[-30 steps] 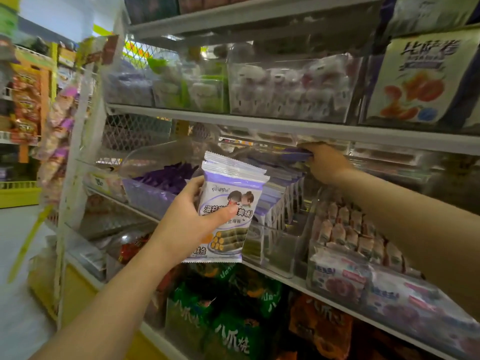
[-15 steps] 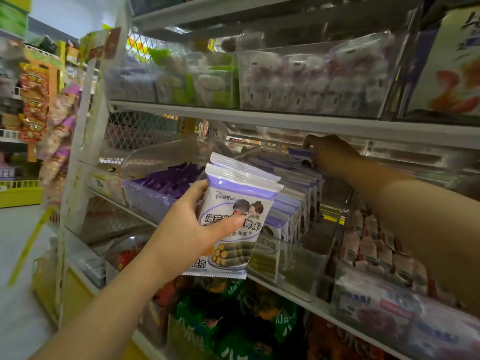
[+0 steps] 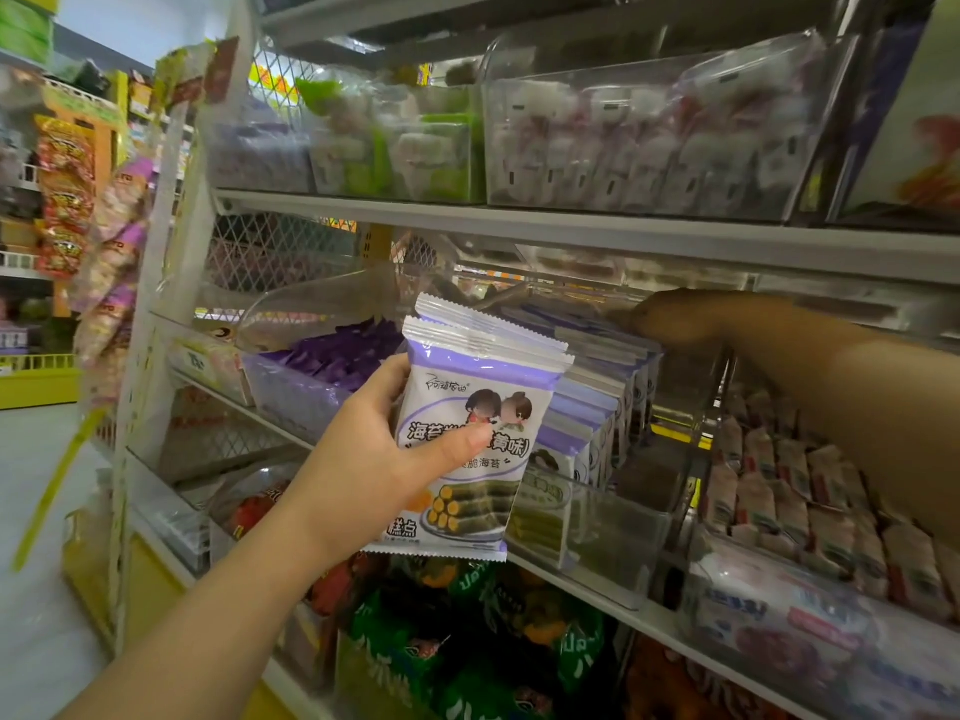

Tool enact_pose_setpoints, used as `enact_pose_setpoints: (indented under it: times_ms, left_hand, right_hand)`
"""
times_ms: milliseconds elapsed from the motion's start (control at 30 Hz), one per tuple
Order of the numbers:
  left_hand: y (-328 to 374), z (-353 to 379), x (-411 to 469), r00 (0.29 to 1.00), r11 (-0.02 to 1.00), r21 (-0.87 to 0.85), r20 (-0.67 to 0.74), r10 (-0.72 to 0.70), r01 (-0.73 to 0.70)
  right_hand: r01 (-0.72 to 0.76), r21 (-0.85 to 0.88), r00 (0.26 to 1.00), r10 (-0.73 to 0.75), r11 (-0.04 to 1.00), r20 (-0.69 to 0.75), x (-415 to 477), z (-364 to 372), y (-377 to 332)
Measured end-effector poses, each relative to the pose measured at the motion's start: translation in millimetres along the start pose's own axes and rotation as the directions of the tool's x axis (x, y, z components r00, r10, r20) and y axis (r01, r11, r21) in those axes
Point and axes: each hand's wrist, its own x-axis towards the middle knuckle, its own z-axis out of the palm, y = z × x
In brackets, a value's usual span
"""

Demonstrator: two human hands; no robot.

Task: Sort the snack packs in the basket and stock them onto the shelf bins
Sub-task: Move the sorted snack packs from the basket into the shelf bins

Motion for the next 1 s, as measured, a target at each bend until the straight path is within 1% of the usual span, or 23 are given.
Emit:
enact_pose_setpoints:
  times_ms: [100,167,200,233,267,300,333,367,400,433,467,500,533,567,600,633,667,700,767,833,900,933,1000]
  left_hand:
    - [0.3,0.4,-0.5,1.000,1.000,-0.004,-0.011,0.011,-0.011]
    - [2.4,2.0,0.7,1.000,1.000,-0.011,-0.022,0.005,-0.006]
    - [4.1,2.7,1.3,1.000,1.000,-0.018,-0.028,0.002,-0.002]
    - [6.6,3.2,1.5,0.999,1.000,-0.024,-0.033,0.000,-0.001]
    - [9.6,3.3,1.1,0.999,1.000,-0.026,-0.035,0.001,-0.002]
    - [13.1,3.2,0.5,0.999,1.000,-0.026,-0.036,0.001,-0.002]
    - [17.0,2.6,-0.4,0.999,1.000,-0.024,-0.036,0.002,-0.002]
    - [21.5,2.1,-1.2,0.999,1.000,-0.021,-0.036,0.003,-0.004]
    - [26.2,1.9,-1.6,1.000,1.000,-0.021,-0.031,0.007,-0.008]
    - [31.6,2.7,-1.5,1.000,0.999,-0.033,-0.018,0.009,-0.009]
    - [36.8,5.0,-0.8,1.000,0.998,-0.057,0.003,0.005,-0.005]
    - [42.2,9.2,0.3,1.000,0.996,-0.093,0.024,-0.004,0.006]
    - [46.4,14.3,2.0,0.999,0.991,-0.135,0.042,-0.016,0.022]
    - [50.8,20.4,3.8,0.998,0.983,-0.180,0.054,-0.029,0.039]
    - [54.7,26.7,6.1,0.997,0.974,-0.222,0.068,-0.036,0.050]
    - [59.2,34.0,8.4,0.995,0.964,-0.260,0.094,-0.037,0.061]
    - [63.5,40.9,10.9,0.992,0.955,-0.290,0.123,-0.032,0.067]
    - [68.6,47.7,12.9,0.989,0.951,-0.301,0.144,-0.026,0.069]
    - [79.2,59.8,18.5,0.992,0.973,-0.228,0.128,-0.019,0.048]
    - [89.0,69.2,25.6,0.997,1.000,-0.004,0.083,-0.006,0.006]
    - [98.9,76.0,32.9,0.998,0.964,0.265,0.065,0.001,-0.018]
    - [103.2,78.4,36.2,0.997,0.937,0.348,0.072,0.000,-0.025]
    - [110.5,83.8,41.9,0.996,0.912,0.410,0.093,-0.009,-0.030]
  right_hand:
    - [0.060,0.078,0.993,-0.068,0.995,0.100,-3.2,4.5,-6.7]
    - [0.076,0.244,0.984,-0.113,0.967,0.140,-8.4,5.9,-11.2]
    - [0.086,0.269,0.980,-0.130,0.959,0.149,-11.7,5.4,-13.7]
    - [0.093,0.231,0.980,-0.130,0.968,0.149,-15.5,3.7,-14.5]
    - [0.103,0.143,0.986,-0.120,0.984,0.119,-19.7,1.3,-13.8]
    - [0.117,0.052,0.992,-0.119,0.992,0.035,-26.6,-0.8,-13.0]
    - [0.148,0.011,0.986,-0.147,0.989,-0.080,-36.7,-2.9,-12.9]
    - [0.204,0.026,0.960,-0.194,0.979,-0.199,-50.3,-4.7,-14.8]
    - [0.286,0.077,0.919,-0.250,0.955,-0.305,-64.4,-6.9,-17.4]
    - [0.385,0.174,0.879,-0.303,0.906,-0.367,-78.6,-10.1,-20.9]
    - [0.479,0.341,0.856,-0.344,0.809,-0.386,-94.0,-15.1,-24.9]
    - [0.526,0.540,0.850,-0.383,0.657,-0.362,-110.0,-20.8,-28.7]
    - [0.511,0.699,0.848,-0.428,0.500,-0.313,-125.1,-27.7,-30.3]
    - [0.463,0.800,0.840,-0.478,0.383,-0.257,-138.9,-34.6,-29.7]
    - [0.423,0.846,0.820,-0.535,0.325,-0.204,-151.2,-40.5,-27.8]
    - [0.411,0.859,0.793,-0.584,0.304,-0.173,-161.9,-44.0,-25.1]
    - [0.418,0.857,0.774,-0.611,0.301,-0.163,-171.1,-46.5,-23.0]
    - [0.433,0.846,0.773,-0.611,0.310,-0.172,-178.1,-48.8,-20.0]
    - [0.452,0.829,0.799,-0.562,0.328,-0.213,-188.3,-53.0,-13.0]
    - [0.453,0.835,0.826,-0.499,0.313,-0.261,-193.4,-55.1,-6.1]
    - [0.461,0.834,0.845,-0.438,0.303,-0.308,-196.6,-52.7,-2.1]
    - [0.461,0.835,0.855,-0.404,0.301,-0.327,-197.1,-50.0,-0.7]
    - [0.459,0.835,0.871,-0.342,0.304,-0.354,-196.4,-43.3,1.4]
